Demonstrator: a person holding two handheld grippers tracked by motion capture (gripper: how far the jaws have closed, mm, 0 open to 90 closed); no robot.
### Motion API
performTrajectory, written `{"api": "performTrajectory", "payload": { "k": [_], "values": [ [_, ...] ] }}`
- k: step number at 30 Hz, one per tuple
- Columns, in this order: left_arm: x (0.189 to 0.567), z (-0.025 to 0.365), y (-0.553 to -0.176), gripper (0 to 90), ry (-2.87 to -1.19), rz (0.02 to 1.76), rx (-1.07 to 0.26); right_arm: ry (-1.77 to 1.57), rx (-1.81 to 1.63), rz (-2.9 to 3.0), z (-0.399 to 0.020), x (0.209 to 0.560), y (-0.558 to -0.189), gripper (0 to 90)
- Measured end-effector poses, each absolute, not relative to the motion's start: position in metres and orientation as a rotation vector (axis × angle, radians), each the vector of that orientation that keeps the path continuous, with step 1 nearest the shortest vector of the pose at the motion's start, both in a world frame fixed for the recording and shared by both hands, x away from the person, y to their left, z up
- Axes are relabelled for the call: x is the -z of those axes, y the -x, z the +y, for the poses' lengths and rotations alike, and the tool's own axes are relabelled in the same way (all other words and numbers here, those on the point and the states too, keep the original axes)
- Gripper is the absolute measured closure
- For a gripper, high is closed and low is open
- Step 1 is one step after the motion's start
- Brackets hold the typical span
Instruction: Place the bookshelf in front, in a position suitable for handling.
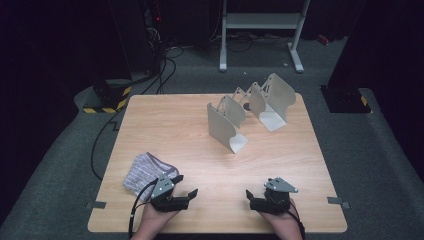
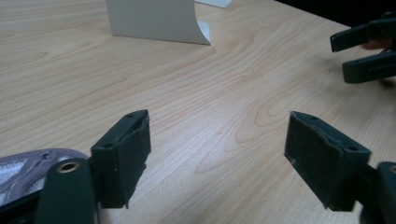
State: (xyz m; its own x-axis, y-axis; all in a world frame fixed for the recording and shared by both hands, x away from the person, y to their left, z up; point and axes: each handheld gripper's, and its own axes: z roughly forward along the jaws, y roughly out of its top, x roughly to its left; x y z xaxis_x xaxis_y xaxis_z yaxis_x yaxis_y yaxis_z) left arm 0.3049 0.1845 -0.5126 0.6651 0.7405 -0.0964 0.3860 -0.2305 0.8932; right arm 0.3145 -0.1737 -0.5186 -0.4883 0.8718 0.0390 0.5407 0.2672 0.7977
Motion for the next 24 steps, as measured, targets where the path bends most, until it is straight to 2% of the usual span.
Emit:
{"api": "performTrajectory", "payload": {
  "k": [16,20,21,24],
  "values": [
    [0.512,0.178,-0.309,20.1,-1.863,0.905,-0.465,-1.279,-1.106,2.072,-0.186,0.518,-0.309,0.1],
    [0.512,0.179,-0.309,28.1,-1.926,0.915,-0.463,-1.271,-1.098,2.083,-0.184,0.519,-0.310,0.0],
    [0.503,0.182,-0.304,29.8,-1.940,0.911,-0.501,-1.268,-1.093,2.090,-0.183,0.519,-0.310,0.0],
    [0.495,0.193,-0.298,36.6,-1.900,0.945,-0.535,-1.268,-1.091,2.091,-0.184,0.520,-0.310,0.0]
  ]
}}
